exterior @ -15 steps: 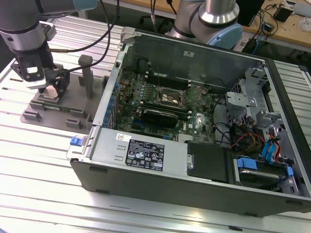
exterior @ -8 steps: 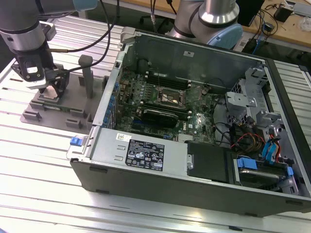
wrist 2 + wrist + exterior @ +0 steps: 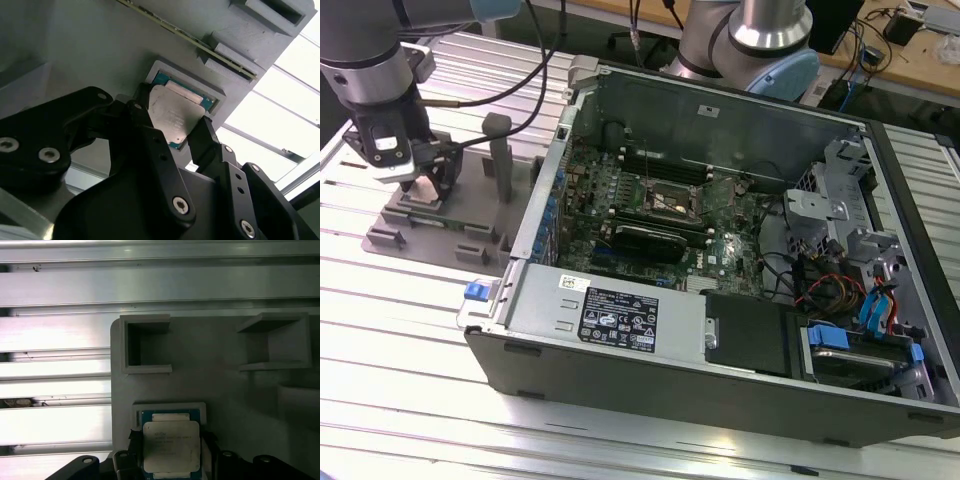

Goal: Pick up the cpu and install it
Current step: 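Pick up the cpu and move it towards the insertion slot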

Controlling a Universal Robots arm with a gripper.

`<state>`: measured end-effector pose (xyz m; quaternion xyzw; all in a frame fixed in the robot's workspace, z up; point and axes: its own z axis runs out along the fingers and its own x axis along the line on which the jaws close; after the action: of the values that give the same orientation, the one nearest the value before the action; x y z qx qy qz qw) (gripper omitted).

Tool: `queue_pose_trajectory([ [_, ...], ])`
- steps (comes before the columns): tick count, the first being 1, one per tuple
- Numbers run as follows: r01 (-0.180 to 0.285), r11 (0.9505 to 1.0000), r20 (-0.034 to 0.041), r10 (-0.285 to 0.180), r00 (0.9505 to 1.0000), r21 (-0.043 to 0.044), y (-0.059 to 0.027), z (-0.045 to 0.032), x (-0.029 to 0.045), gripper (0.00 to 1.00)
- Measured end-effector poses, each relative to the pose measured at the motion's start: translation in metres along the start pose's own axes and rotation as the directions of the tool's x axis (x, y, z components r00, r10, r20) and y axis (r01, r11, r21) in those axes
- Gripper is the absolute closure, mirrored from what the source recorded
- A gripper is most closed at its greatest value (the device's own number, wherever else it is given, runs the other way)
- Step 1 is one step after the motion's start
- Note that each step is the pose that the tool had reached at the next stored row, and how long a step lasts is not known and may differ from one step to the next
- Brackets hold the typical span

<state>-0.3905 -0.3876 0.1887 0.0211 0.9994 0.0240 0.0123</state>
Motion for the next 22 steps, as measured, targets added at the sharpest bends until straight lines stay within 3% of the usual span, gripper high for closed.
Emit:
queue_pose_trajectory([
  [11,0.000,1.0000,0.0000,0.000,1.0000,-0.0001,0.0001,-0.0021,0.0000,0.45],
  [13,0.000,1.0000,-0.0001,0.000,1.0000,0.0000,0.0001,-0.0022,0.0000,0.44],
  [14,0.000,1.0000,0.0000,0.000,1.0000,0.0000,0.0001,-0.0022,0.0000,0.38],
  [22,0.000,1.0000,-0.0010,0.000,1.0000,-0.0001,0.0000,-0.0001,0.0000,0.38],
])
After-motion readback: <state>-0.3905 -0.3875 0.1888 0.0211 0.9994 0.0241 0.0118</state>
